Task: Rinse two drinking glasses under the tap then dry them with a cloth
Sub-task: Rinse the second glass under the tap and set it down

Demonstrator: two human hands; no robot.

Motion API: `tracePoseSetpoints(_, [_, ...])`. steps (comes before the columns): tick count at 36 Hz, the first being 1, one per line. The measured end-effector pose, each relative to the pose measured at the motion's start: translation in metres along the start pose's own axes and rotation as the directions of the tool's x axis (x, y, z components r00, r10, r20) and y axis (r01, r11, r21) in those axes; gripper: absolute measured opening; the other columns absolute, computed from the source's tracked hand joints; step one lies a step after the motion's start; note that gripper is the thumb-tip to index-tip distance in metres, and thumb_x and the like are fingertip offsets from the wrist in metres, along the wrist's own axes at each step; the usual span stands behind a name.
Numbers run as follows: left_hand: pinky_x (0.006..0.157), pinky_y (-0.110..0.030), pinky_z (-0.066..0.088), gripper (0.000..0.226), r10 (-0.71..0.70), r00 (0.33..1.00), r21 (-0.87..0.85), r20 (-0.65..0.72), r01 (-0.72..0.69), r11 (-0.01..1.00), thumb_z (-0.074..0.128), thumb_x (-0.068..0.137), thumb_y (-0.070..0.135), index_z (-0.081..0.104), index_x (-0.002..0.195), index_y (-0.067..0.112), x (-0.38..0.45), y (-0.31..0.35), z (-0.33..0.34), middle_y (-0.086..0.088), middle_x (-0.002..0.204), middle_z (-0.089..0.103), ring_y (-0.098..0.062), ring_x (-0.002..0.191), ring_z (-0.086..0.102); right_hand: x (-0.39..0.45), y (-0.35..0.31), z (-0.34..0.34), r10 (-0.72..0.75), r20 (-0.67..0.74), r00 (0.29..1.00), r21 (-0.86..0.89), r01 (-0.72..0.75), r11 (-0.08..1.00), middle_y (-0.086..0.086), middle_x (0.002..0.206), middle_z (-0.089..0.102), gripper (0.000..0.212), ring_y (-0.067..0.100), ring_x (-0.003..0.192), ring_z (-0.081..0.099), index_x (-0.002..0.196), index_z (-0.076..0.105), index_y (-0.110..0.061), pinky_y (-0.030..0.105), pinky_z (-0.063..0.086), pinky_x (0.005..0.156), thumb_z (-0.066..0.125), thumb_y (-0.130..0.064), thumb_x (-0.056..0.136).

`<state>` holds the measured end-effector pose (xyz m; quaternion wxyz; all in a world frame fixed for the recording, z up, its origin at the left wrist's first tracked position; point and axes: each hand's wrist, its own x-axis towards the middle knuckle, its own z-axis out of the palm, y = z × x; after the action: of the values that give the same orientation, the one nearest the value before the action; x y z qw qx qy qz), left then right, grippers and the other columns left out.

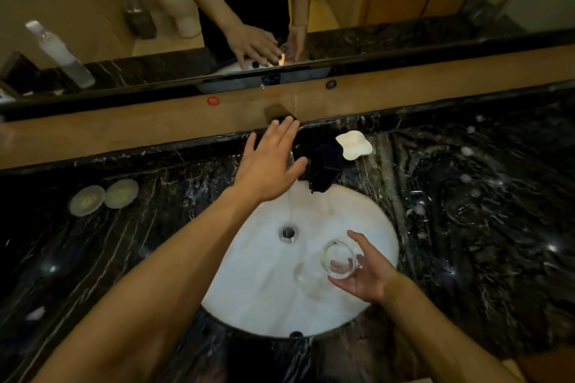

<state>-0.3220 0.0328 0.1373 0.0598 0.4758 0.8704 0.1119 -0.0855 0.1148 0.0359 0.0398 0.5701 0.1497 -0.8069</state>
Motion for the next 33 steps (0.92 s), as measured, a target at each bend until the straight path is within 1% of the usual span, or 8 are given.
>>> tracePoseSetpoints(6, [0.124, -0.052, 0.005, 0.079, -0.017, 1.0, 0.043, 0.004, 0.017, 0.999, 0.04, 0.096, 0.052, -0.004, 0.158, 0.029, -0.01, 0.006, 0.016, 0.011, 0.167, -0.01, -0.013, 0.153, -0.01, -0.029, -0.018, -0.012, -0.086, 0.003, 0.996, -0.071, 0.086, 0.994, 0.025, 0.118, 0.059, 0.071, 0.037, 0.096, 0.063, 0.13, 0.035, -0.013, 0.055, 0.06, 0.063, 0.077, -0.042, 0.081])
tracePoseSetpoints(10, [0.124, -0.052, 0.006, 0.085, -0.069, 0.998, 0.027, -0.002, 0.069, 0.997, 0.043, 0.095, 0.05, -0.009, 0.158, 0.029, -0.013, 0.014, 0.024, 0.009, 0.166, -0.017, -0.015, 0.153, -0.013, -0.045, -0.03, -0.025, -0.149, 0.026, 0.988, -0.134, 0.152, 0.979, 0.021, 0.114, 0.056, 0.046, 0.036, 0.097, 0.06, 0.105, 0.05, -0.011, 0.053, 0.06, 0.078, 0.075, -0.041, 0.082])
tracePoseSetpoints(13, [0.124, -0.052, 0.006, 0.086, -0.142, 0.988, 0.024, -0.058, 0.143, 0.989, 0.046, 0.096, 0.048, -0.008, 0.159, 0.025, -0.016, 0.027, 0.031, 0.005, 0.167, -0.014, -0.017, 0.153, -0.012, -0.048, -0.037, -0.044, -0.276, 0.031, 0.961, -0.255, 0.275, 0.927, 0.016, 0.115, 0.06, 0.047, 0.034, 0.093, 0.063, 0.112, 0.058, -0.015, 0.052, 0.059, 0.082, 0.078, -0.041, 0.079])
tracePoseSetpoints(17, [0.123, -0.049, 0.01, 0.084, -0.228, 0.956, -0.056, -0.186, 0.221, 0.974, 0.055, 0.094, 0.039, 0.006, 0.16, 0.02, -0.035, 0.059, 0.053, -0.001, 0.168, -0.005, -0.022, 0.154, -0.001, -0.051, -0.047, -0.078, -0.605, 0.0, 0.796, -0.471, 0.534, 0.702, 0.003, 0.093, 0.067, 0.067, 0.016, 0.074, 0.064, 0.133, 0.054, -0.013, 0.031, 0.052, 0.062, 0.085, -0.028, 0.076])
tracePoseSetpoints(20, [0.116, -0.053, 0.032, 0.079, -0.228, 0.958, -0.213, -0.174, 0.189, 0.959, 0.063, 0.091, 0.032, 0.021, 0.157, 0.019, -0.065, 0.089, 0.088, -0.002, 0.168, 0.004, -0.03, 0.149, 0.025, -0.057, -0.063, -0.109, -0.745, 0.055, 0.664, -0.684, 0.569, 0.456, -0.004, 0.106, 0.064, 0.084, 0.014, 0.093, 0.066, 0.139, 0.048, -0.021, 0.036, 0.055, 0.086, 0.091, -0.026, 0.067])
tracePoseSetpoints(24, [0.095, -0.036, 0.051, 0.073, -0.179, 0.984, -0.315, 0.009, 0.173, 0.933, 0.055, 0.095, 0.045, 0.017, 0.157, 0.033, -0.109, 0.137, 0.142, 0.013, 0.166, -0.008, -0.022, 0.135, 0.047, -0.072, -0.081, -0.156, -0.822, 0.132, 0.554, -0.832, 0.513, 0.213, -0.013, 0.116, 0.062, 0.089, 0.009, 0.106, 0.063, 0.136, 0.047, -0.036, 0.033, 0.053, 0.094, 0.091, -0.041, 0.058])
tracePoseSetpoints(27, [0.08, -0.02, 0.049, 0.072, -0.096, 0.975, -0.29, 0.199, 0.153, 0.945, 0.046, 0.097, 0.054, 0.007, 0.157, 0.039, -0.126, 0.175, 0.166, 0.021, 0.16, -0.021, -0.012, 0.123, 0.056, -0.078, -0.095, -0.187, -0.851, 0.188, 0.49, -0.874, 0.479, 0.082, -0.014, 0.124, 0.059, 0.084, 0.007, 0.109, 0.063, 0.13, 0.044, -0.042, 0.031, 0.052, 0.093, 0.085, -0.048, 0.057])
tracePoseSetpoints(33, [0.094, -0.024, 0.048, 0.078, -0.082, 0.918, -0.26, 0.388, 0.195, 0.946, 0.044, 0.096, 0.06, 0.0, 0.157, 0.039, -0.135, 0.225, 0.186, 0.015, 0.164, -0.015, -0.011, 0.131, 0.049, -0.088, -0.122, -0.231, -0.851, 0.232, 0.472, -0.915, 0.403, -0.027, -0.007, 0.138, 0.051, 0.084, 0.015, 0.114, 0.06, 0.139, 0.043, -0.03, 0.033, 0.052, 0.091, 0.084, -0.046, 0.067])
